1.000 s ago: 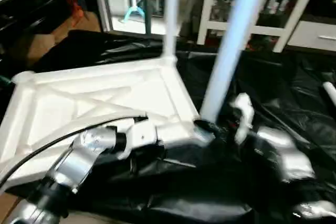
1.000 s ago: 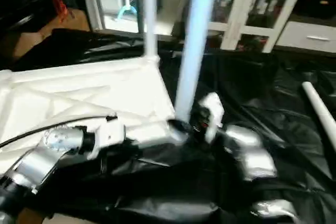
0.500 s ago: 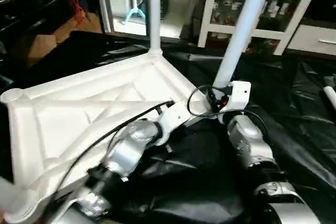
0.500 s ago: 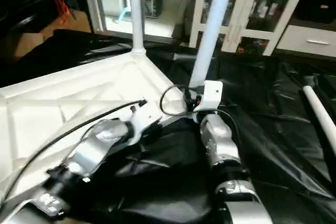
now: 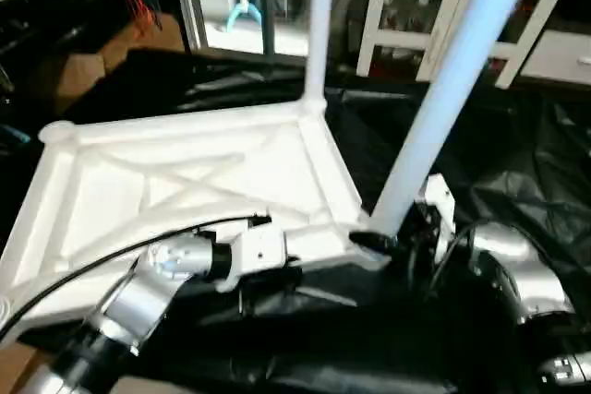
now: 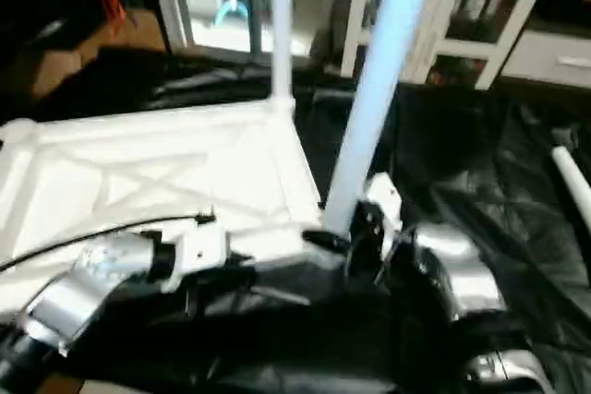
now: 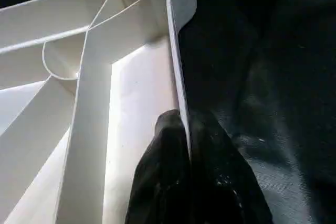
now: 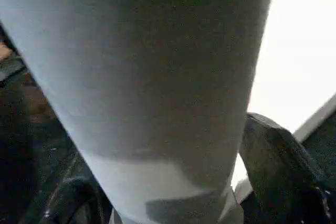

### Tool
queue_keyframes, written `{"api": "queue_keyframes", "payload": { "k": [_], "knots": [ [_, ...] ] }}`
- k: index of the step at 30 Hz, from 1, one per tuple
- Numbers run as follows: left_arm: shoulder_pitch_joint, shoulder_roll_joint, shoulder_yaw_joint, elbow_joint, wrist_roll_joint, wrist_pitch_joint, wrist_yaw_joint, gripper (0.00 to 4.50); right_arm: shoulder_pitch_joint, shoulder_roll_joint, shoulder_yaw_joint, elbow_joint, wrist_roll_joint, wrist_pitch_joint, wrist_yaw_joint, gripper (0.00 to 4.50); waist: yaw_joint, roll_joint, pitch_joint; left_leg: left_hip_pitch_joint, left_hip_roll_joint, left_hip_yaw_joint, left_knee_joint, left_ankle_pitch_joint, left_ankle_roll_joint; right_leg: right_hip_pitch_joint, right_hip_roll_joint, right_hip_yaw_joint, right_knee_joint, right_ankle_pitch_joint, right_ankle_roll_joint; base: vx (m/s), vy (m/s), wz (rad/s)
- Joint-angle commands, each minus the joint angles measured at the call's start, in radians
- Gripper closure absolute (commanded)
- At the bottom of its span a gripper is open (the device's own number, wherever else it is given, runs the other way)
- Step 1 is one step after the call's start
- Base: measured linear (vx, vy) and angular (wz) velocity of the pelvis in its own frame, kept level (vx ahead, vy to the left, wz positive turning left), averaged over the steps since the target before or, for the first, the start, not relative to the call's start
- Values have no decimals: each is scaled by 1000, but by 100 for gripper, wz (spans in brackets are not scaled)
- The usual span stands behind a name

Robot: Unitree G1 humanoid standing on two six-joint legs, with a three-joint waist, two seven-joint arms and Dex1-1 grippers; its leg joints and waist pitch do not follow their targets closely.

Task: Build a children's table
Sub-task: Rotate leg to tighten

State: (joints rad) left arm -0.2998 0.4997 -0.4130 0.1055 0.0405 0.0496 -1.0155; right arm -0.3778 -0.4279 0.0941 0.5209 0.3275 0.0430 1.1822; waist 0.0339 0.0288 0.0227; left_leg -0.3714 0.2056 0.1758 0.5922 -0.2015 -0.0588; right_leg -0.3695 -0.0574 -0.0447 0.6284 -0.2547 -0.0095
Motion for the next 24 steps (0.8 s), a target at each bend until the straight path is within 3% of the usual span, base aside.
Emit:
{"api": "queue_keyframes", "payload": {
  "k": [1, 7, 11, 14, 19, 21, 24],
  "knots": [
    [23, 24, -31, 33, 4, -33, -54, 450, -1, -39, -64, 7, 36, 5, 2, 134, 0, -9, -42, 12, 33, -4, -58, -86, 93, 39, -68, 39, -64, 130, -255, 0, 0, 0],
    [20, 25, -35, 33, 0, -37, -64, 450, 15, -20, -56, -36, 86, 39, -4, 179, 4, -9, -48, 8, 29, -5, -51, -22, 107, 42, -66, 39, -54, 220, -254, 0, 0, 0],
    [20, 29, -35, 32, 4, -38, -65, 450, 16, 10, -85, -39, 80, 55, -31, 197, 5, -10, -47, 8, 28, -5, -50, -24, 108, 42, -67, 39, -54, 200, -249, 0, 0, 0],
    [18, 28, -35, 45, 23, -43, -49, 450, 15, 30, -85, -15, 49, 40, -94, 205, 1, -9, -44, 10, 28, -5, -54, -51, 91, 38, -67, 39, -59, 139, -246, 0, 0, 0],
    [8, -5, -50, 46, 54, 37, 9, 450, -6, 97, -67, 88, -38, 41, -358, 213, -9, -7, -39, 13, 29, -5, -61, -69, 54, 34, -68, 41, -62, 94, -248, 0, 0, 0],
    [-8, -31, -63, 60, 93, 87, 53, 450, -27, 148, -82, 138, -61, 46, -495, 217, -17, -5, -39, 16, 28, -6, -63, -100, 26, 35, -69, 42, -67, 47, -246, 0, 0, 0],
    [-54, -127, -78, 103, 143, 223, 161, 450, -76, 242, -125, 241, -104, 32, -800, 224, -23, -2, -41, 21, 28, -5, -64, -72, -4, 32, -69, 45, -65, 77, -253, 0, 0, 0]
  ]
}}
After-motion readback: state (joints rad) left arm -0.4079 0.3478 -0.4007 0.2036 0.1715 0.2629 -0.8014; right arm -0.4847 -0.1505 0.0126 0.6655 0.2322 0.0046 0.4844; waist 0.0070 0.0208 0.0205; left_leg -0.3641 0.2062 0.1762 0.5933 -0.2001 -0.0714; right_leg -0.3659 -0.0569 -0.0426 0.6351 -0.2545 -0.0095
